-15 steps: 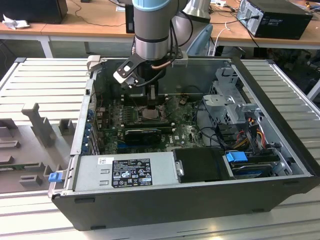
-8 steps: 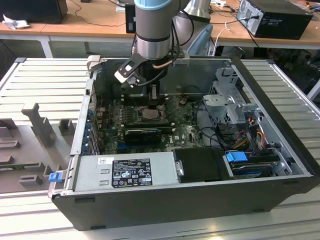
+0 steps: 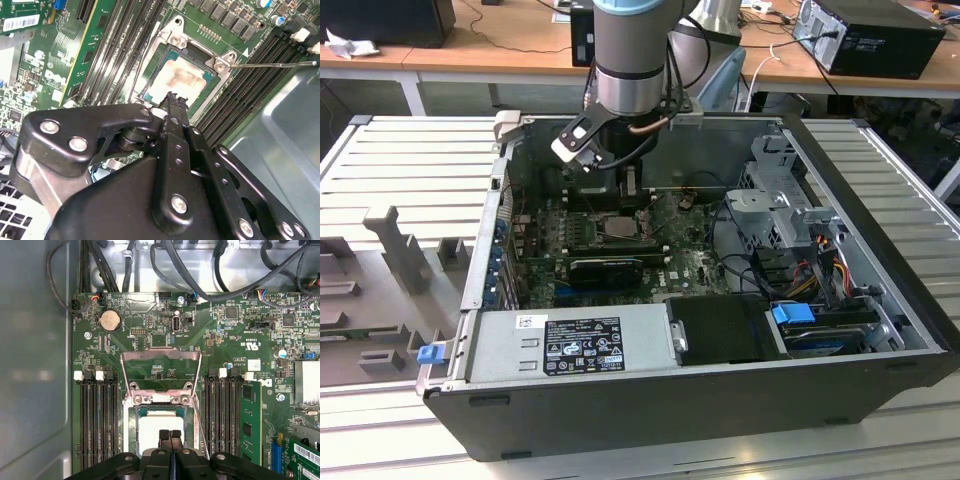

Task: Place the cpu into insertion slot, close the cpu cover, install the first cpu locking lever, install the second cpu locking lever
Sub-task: 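Close the cpu cover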

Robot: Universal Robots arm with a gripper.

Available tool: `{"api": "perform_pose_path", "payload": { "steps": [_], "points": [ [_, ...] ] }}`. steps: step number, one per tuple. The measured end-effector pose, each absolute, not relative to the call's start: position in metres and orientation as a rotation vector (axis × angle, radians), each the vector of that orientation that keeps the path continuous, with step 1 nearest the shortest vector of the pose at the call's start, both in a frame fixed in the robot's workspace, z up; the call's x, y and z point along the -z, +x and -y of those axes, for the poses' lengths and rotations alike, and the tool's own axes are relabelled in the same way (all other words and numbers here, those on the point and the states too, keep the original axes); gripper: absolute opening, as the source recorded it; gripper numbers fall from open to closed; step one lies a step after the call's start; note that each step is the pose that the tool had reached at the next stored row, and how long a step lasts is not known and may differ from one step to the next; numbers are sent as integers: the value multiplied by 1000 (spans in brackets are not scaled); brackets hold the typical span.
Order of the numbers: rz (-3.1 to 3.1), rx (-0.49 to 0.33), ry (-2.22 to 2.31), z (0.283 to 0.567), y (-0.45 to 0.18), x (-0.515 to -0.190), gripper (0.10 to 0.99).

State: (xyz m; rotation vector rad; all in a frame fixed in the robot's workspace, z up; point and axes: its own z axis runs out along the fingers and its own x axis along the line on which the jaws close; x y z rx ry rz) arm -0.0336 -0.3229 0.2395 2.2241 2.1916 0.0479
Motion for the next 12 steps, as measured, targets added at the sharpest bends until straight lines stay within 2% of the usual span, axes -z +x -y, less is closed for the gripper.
{"api": "perform_pose_path", "payload": {
  "steps": [12],
  "points": [
    [-2192, -48, 2224, 323, -34, -257, 106]
  ]
}}
